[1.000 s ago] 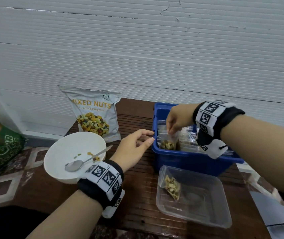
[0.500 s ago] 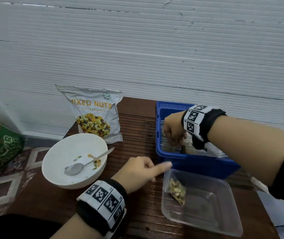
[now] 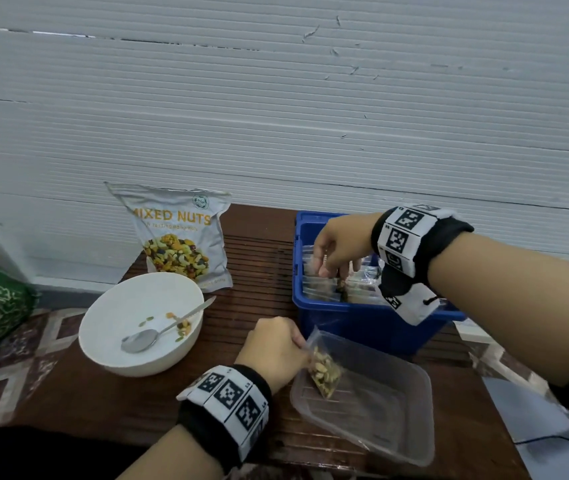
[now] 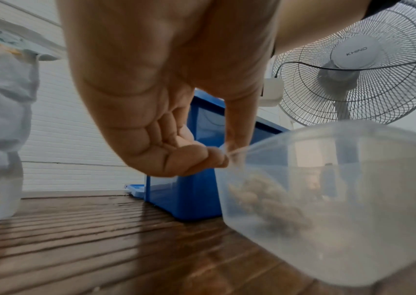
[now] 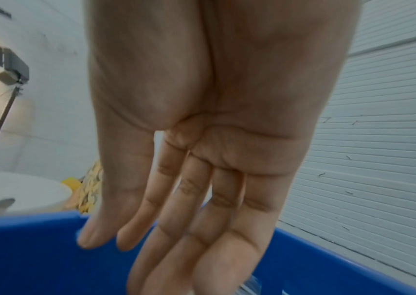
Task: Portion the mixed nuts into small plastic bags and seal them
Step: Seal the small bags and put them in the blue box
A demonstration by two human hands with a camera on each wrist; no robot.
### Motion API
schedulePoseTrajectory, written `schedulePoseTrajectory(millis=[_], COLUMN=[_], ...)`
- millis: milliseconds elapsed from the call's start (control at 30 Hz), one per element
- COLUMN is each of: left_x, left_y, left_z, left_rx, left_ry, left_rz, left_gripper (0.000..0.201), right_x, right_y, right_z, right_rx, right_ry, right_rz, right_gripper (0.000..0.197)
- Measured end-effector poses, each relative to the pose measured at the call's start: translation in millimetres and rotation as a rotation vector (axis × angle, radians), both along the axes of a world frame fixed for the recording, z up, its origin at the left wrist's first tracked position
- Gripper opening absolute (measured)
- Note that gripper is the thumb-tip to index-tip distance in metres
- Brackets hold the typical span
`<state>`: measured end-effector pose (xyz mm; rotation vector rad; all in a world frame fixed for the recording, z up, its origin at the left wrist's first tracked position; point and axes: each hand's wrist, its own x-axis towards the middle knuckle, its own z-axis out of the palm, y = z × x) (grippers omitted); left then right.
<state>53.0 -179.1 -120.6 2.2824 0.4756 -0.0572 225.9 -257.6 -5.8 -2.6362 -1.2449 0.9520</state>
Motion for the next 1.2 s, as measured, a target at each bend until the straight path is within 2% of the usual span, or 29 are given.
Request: schedulePoseTrajectory(millis=[200,400,633,800,967,1200], left_x=[-7,-13,-19,-22,-27,-25], left_y=[-5,-1,5,10,12,10], left_z=[15,30,52,55,61,65], left_rx=[0.041,-0.108,-0.144,-0.197,-0.128,-0.064], left_ry=[-0.074,-0.193,-0.373,-0.334,-0.322,-0.322], left_rz=[0.002,0.002,-0.031,-0.008,-0.012,-0.026], left_gripper=[0.011,0.01,0.013,0.016,0.014,0.019], right_x=[-26,-57,-72,-73,-72,-79], right_y=[-22,-40,-55,-61,-68,-68], right_z=[7,2,1,1,0,-2], right_rx=[0.108,0.126,0.226,0.308,0.381,0.385], right_ry=[0.02,-0.058,-0.116,-0.104,-0.005,-0.066], right_rz=[-0.009,0.057,0.044,-0.002,-0.067,-0.02], right_gripper=[0.017,0.016,0.012,0.012,0.012,0.019])
